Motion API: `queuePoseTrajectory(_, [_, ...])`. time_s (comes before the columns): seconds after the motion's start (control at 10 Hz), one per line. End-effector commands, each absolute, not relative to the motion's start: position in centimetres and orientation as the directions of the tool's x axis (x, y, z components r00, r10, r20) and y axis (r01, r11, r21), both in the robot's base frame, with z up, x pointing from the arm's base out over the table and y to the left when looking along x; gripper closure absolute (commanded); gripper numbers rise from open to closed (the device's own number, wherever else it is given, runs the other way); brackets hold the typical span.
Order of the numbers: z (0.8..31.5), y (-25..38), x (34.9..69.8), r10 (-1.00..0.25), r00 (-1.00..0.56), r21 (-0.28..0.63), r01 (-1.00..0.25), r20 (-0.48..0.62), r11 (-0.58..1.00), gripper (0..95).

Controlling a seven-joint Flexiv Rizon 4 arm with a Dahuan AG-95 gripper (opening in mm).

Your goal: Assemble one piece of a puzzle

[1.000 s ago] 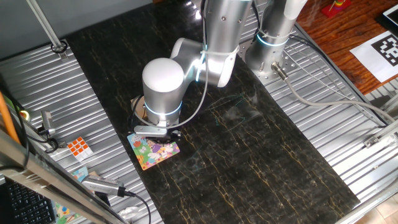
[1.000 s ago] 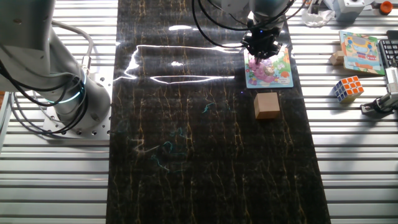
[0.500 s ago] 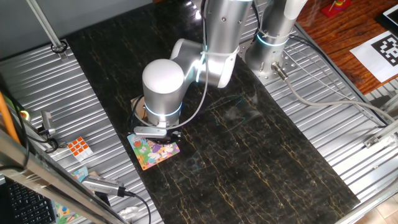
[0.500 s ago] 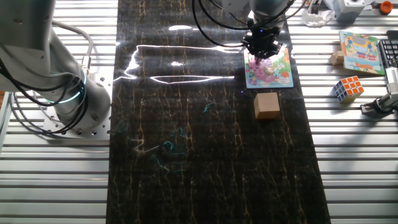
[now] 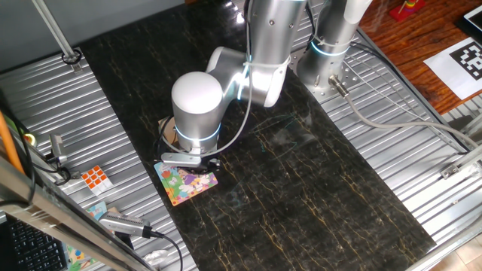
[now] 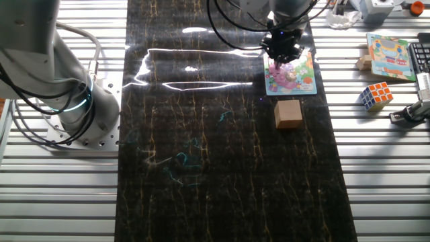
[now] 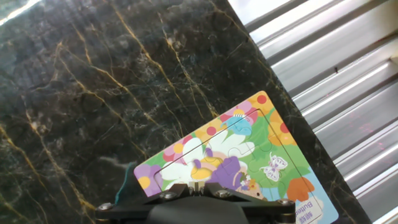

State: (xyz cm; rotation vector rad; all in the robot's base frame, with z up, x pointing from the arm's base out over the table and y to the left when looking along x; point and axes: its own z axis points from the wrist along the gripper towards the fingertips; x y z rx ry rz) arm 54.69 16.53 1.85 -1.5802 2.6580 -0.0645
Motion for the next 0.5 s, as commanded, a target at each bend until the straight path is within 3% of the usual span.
queuePoseTrajectory(0.1, [2.0, 16.5, 54.6, -0.876, -0.481, -0.062, -0.874, -0.019, 0.482, 95.0])
queuePoseTrajectory(0.5, [1.0, 15.9, 53.8, -0.843, -0.536, -0.038, -0.843, -0.044, 0.537, 95.0])
